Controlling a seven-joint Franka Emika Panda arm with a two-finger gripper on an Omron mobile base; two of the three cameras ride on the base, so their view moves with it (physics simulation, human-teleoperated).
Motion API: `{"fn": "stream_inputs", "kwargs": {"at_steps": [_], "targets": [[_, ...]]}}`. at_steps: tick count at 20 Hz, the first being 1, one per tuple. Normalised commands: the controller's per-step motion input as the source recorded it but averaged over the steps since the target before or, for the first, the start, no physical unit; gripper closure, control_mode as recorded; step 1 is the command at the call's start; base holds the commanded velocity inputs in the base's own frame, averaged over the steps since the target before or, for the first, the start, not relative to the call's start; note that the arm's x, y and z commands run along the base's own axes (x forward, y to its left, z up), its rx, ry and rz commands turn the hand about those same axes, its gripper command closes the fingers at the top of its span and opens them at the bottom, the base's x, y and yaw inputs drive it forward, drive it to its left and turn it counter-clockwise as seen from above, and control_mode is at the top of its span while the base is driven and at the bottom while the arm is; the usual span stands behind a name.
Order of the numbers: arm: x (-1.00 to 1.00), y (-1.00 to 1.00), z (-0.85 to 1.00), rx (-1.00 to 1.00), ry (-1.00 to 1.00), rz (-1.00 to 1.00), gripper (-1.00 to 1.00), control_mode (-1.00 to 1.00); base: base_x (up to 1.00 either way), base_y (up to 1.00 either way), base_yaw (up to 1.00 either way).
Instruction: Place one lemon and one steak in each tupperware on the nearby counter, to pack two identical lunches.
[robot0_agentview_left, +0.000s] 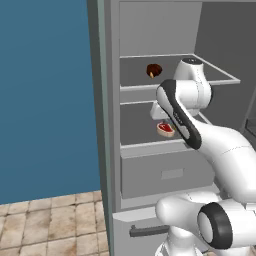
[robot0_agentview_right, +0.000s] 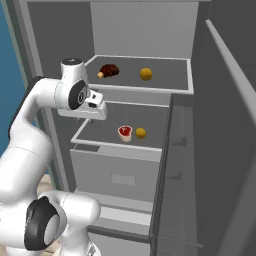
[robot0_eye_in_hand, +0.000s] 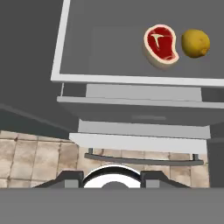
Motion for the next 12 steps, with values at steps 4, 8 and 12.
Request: {"fn": "stream_inputs", "kwargs": {"at_steps": [4, 8, 12], "targets": [[-0.40, -0.19, 0.00, 0.01, -0.10, -0.05, -1.00, -1.00, 0.00, 0.00, 0.00], [-0.72, -0.36, 0.08, -0.02, -0.37, -0.01, -1.00, -1.00, 0.00, 0.00, 0.00], [-0.50, -0.26, 0.46, -0.05, -0.50, 0.00, -1.00, -1.00, 0.00, 0.00, 0.00]]}}
